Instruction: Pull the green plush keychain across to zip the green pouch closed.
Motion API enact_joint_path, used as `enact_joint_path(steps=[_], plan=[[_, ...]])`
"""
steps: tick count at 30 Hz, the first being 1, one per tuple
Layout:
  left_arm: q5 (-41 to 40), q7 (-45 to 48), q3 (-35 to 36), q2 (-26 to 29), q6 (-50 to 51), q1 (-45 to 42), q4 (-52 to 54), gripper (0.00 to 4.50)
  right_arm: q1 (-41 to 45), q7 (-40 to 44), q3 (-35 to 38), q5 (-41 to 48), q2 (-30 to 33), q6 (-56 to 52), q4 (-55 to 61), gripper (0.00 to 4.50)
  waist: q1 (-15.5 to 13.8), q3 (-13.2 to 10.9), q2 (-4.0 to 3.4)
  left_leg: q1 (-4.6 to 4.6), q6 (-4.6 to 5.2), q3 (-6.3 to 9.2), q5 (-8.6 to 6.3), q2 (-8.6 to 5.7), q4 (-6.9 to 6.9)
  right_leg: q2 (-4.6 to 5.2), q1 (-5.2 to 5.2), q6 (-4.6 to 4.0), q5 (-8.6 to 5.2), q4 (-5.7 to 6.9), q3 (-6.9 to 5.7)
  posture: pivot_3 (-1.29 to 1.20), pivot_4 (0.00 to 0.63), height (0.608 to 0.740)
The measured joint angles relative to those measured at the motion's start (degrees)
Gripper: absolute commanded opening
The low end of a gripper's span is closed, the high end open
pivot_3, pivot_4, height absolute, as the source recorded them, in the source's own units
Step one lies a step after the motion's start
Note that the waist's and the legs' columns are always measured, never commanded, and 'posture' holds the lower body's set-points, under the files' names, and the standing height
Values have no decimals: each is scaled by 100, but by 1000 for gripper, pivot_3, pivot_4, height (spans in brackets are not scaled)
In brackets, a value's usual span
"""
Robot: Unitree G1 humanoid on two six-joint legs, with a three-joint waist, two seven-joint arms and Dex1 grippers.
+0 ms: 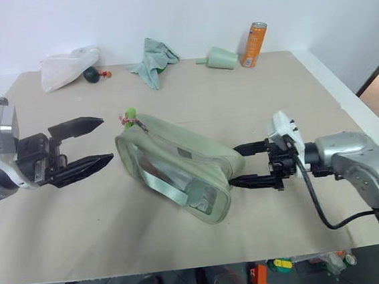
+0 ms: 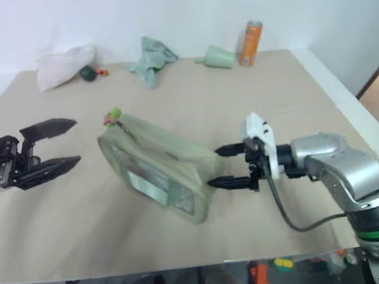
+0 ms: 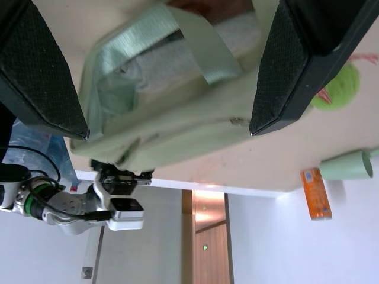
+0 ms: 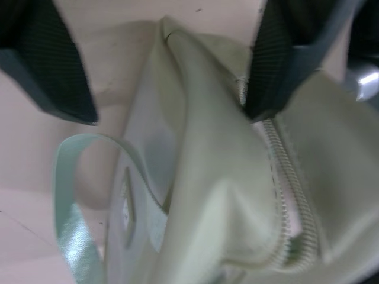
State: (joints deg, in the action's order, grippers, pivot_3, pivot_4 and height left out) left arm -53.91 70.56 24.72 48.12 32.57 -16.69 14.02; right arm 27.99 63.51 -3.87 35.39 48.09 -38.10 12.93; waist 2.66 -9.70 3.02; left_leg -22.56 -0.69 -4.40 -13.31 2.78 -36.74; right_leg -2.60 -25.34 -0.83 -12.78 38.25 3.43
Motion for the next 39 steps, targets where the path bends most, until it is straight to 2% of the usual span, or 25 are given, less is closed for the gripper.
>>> enact_joint_path(steps=[1, 4, 8, 9, 15, 18, 23, 30, 34, 39], plan=[[-9, 2, -3, -6, 0, 13, 5, 4500, 0, 6, -2, -9, -14, 12, -16, 2648, -1, 0, 0, 0, 0, 0, 0, 0, 0, 0, 0, 0, 0, 0, 0, 0, 150, 740], [-83, -10, -2, -41, 0, 70, 22, 4500, 25, 39, -10, -40, -123, 51, -81, 1494, -6, 0, 0, -1, 0, -1, 0, -2, -4, 2, 1, 0, 0, 0, 1, 0, 150, 740], [-132, -28, -3, -114, -1, 80, 24, 4500, 28, 122, -13, -96, -153, 100, -87, 199, -7, 0, 0, 0, 0, -1, 0, -1, -11, 1, 2, 0, 2, 4, 1, 0, 150, 740], [-132, -31, -8, -154, -2, 80, 24, 4500, 66, 142, -16, -146, -153, 139, -107, 26, -7, 0, 0, 0, 0, -1, 0, -1, -13, 1, 2, 0, 2, 6, 1, 0, 150, 740], [-127, -33, -21, -261, -16, 75, -44, 4500, 601, 420, -303, -885, -79, 835, -549, 26, 4, -1, -1, 2, 0, -3, 0, -1, -25, -1, 1, -2, 3, 20, 2, 0, 150, 740], [-116, -26, -54, -304, -20, 59, -211, 4500, 1231, 770, -531, -1293, -42, 1305, -1027, 26, 2, -3, -5, 1, 0, 0, 0, -1, -38, -1, -1, -5, 2, 33, -1, 0, 150, 740], [-109, -35, -161, -382, -20, -44, -399, 4500, 2656, 1348, -923, -2221, -297, 2922, -2575, 26, 8, -7, -10, 1, 2, -1, -1, -1, -57, -2, -3, -11, 0, 54, -1, 0, 150, 740], [-134, -185, -31, -391, -18, 213, -340, 4500, 2844, 1573, -1186, -2929, -846, 4376, -3797, 26, 32, -5, -8, 4, 4, -9, -6, 3, -57, -4, -10, -29, -10, 76, 8, 0, 150, 740], [-210, -292, 105, -391, -12, 375, -155, 4500, 2842, 1737, -1191, -2956, -1064, 4359, -3828, 1245, 65, -6, -9, 16, 1, -9, -4, 21, -57, -18, -8, -38, -6, 85, 1, 0, 150, 740], [-291, -384, 232, -386, 2, 509, -51, 4500, 2826, 1539, -1108, -2960, -1263, 4330, -3825, 3019, 63, -7, -10, 18, -5, -4, 1, 30, -63, -27, -7, -52, 2, 90, -8, 0, 150, 740]])
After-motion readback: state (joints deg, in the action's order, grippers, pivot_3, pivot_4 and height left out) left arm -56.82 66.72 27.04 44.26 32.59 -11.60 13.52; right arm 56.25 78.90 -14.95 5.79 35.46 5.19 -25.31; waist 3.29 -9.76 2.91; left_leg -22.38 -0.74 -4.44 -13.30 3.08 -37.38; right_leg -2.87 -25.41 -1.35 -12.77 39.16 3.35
